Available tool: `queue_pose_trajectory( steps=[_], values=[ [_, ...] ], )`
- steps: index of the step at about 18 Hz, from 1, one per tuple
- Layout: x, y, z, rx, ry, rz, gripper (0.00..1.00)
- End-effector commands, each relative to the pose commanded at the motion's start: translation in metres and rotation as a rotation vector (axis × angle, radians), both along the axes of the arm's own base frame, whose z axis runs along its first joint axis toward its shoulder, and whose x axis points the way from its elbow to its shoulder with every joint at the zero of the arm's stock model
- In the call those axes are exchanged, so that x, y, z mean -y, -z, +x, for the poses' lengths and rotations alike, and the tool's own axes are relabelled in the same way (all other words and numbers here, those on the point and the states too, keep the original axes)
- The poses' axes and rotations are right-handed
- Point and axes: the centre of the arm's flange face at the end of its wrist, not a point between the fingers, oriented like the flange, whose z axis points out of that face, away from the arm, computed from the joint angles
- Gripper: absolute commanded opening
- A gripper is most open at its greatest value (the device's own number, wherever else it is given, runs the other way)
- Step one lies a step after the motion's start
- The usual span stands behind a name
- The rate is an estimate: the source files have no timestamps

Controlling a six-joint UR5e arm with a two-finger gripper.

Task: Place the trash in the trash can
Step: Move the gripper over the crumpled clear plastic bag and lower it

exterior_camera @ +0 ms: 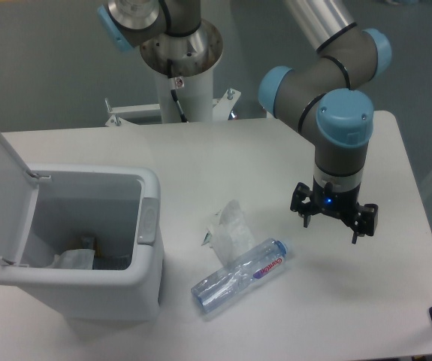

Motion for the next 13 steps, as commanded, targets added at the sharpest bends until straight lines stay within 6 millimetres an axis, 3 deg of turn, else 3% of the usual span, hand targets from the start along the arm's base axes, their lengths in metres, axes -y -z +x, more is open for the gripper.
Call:
queue_pose_trajectory(
  steps=[6, 13],
  values=[
    [-0.001, 0.009, 0.007, 0.014, 0.007, -0.003, 1.0],
    [-0.019, 0.049, 0.062, 0.052, 0.051, -0.019, 1.0]
  ],
)
